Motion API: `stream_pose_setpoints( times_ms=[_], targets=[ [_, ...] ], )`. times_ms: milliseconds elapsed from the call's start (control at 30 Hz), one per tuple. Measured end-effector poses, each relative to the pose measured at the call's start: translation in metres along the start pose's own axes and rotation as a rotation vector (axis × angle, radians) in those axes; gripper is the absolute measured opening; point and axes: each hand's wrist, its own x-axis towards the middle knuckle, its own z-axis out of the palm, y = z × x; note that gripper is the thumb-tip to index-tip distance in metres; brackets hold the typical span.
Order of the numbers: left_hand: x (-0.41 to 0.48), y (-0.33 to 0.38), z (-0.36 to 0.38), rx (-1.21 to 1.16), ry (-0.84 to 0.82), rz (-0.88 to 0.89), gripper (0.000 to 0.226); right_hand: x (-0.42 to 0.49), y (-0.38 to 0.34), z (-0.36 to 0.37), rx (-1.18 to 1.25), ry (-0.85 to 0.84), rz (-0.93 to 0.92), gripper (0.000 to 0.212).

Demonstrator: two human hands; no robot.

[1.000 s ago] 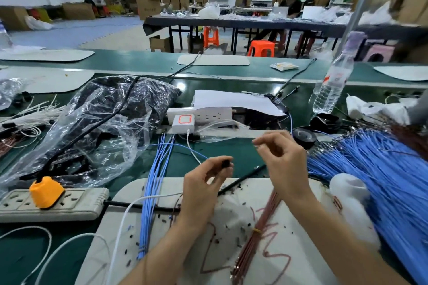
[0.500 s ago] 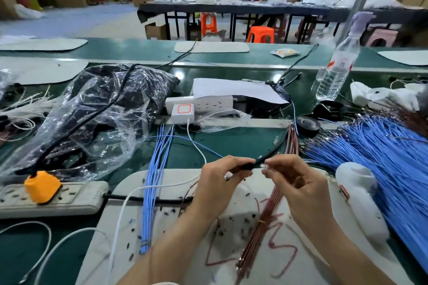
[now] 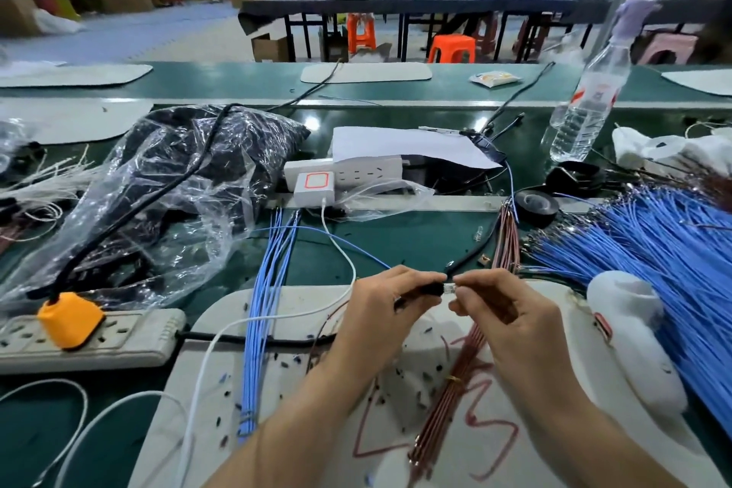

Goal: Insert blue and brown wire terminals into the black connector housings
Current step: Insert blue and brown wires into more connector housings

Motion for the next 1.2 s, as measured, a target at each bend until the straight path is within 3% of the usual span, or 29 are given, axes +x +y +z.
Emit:
stream_pose_setpoints(
  times_ms=[267, 433, 733, 933, 1067, 1200],
  targets=[
    [-0.002, -0.0045, -0.0002, 0.033, -0.061, 0.037, 0.032, 0.0003, -0.0007, 0.0004, -0.269, 0.012, -0.239, 0.017],
    [0.0036, -0.0064, -0.0048, 0.236, -0.087, 0.174, 0.031, 0.0003, 0.0027, 0.0065, -0.341, 0.058, -0.317, 0.011],
    [0.002, -0.0046, -0.0074, 0.279, -0.096, 0.192, 0.032, -0.0027, 0.0043, 0.0064, -0.178, 0.024, -0.146, 0.02],
    [-0.0014, -0.0071, -0.0054, 0.262, -0.105, 0.167, 0.034, 0.0007, 0.004, 0.0056, 0.038, 0.04, 0.011, 0.01],
    [-0.0013, -0.008, -0.0048, 0.191, -0.078, 0.094, 0.031, 0.0005, 0.0059, 0.006, 0.066, 0.003, 0.02, 0.017],
    [-0.0027, -0.0061, -0.005, 0.194, -0.076, 0.097, 0.029, -0.0022, 0.0041, 0.0069, -0.088, -0.005, -0.068, 0.023]
  ],
)
